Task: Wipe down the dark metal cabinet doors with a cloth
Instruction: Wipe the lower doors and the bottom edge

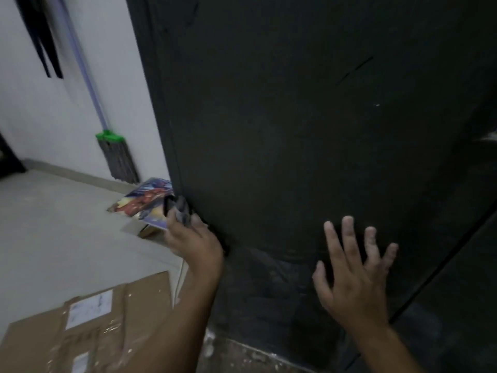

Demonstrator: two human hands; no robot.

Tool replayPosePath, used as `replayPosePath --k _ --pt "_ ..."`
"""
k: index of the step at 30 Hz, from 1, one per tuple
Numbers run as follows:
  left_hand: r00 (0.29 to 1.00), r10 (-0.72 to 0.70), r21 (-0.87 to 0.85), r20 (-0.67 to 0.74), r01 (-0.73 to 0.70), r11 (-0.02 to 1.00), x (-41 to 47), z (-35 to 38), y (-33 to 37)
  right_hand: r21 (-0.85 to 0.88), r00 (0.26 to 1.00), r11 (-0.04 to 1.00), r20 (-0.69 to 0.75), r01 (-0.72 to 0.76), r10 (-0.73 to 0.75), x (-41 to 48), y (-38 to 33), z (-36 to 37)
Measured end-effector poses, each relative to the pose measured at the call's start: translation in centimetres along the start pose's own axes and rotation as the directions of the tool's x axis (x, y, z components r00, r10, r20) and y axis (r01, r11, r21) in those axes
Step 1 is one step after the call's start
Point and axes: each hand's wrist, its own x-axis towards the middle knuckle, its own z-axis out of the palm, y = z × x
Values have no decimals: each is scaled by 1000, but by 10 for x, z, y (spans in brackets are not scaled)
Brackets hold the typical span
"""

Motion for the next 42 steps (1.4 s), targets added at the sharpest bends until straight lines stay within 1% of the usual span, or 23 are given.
replayPosePath --k 2,3,5,8,10,12,13,15,16,18,20,22,24,26,29,31,32,34,36,38,39,40,42 --pt "973 -220 76 67 214 974 -26 4 -5 11 1000 1000 -5 -6 6 0 -1 2" --pt "949 -295 110 108 283 953 -38 5 -9 15 1000 1000 -11 -5 6 0 -1 3" --pt "923 -337 133 183 317 939 -56 6 -16 14 1000 1000 -19 5 -5 -1 0 5" --pt "947 -268 15 177 269 963 -48 4 -8 11 999 1000 -38 17 -17 -1 0 7" --pt "985 -116 -66 128 125 990 -32 -1 9 25 999 999 -37 22 -21 -1 1 8" --pt "996 49 -88 69 -43 995 -13 -5 18 37 999 999 -38 29 -27 -1 2 9" --pt "995 87 -91 48 -82 992 -5 -4 17 38 999 999 -43 30 -29 -1 3 10" --pt "997 78 -94 2 -78 993 3 -1 8 35 998 999 -56 36 -34 -1 6 13" --pt "999 43 -105 -23 -45 993 4 1 3 36 998 998 -57 42 -40 -1 7 13" --pt "990 -127 -132 -63 118 984 0 3 -5 39 997 998 -50 57 -55 -1 10 12" --pt "937 -345 -111 -49 338 935 -8 3 -18 39 997 997 -39 69 -68 -1 13 10" --pt "864 -503 -26 10 503 864 -19 3 -40 34 996 996 -34 80 -79 -1 14 8" --pt "801 -593 50 77 591 805 -34 5 -54 37 996 996 -34 81 -80 -1 15 9" --pt "788 -605 73 112 601 796 -49 7 -56 43 997 996 -33 74 -72 -2 15 9" --pt "882 -452 69 129 447 892 -72 8 -35 53 997 997 -44 60 -58 -1 14 11" --pt "958 -234 31 165 232 972 -91 8 -16 46 997 997 -52 64 -61 -1 13 12" --pt "973 -111 9 205 111 994 -101 8 -7 43 996 997 -59 69 -67 -1 14 13" --pt "944 117 -33 307 -112 993 -120 9 7 48 995 996 -72 76 -73 -1 16 14" --pt "843 347 -120 412 -327 937 -132 8 12 61 994 995 -73 82 -77 -1 18 13" --pt "737 469 -200 487 -428 881 -132 6 9 65 993 992 -71 104 -99 -1 21 10" --pt "712 494 -205 499 -457 865 -127 5 8 63 991 991 -70 118 -114 0 24 7" --pt "708 509 -201 489 -476 856 -121 6 6 64 990 990 -67 128 -123 0 26 5" --pt "766 500 -191 405 -464 865 -107 5 3 78 991 988 -53 129 -125 1 31 0"
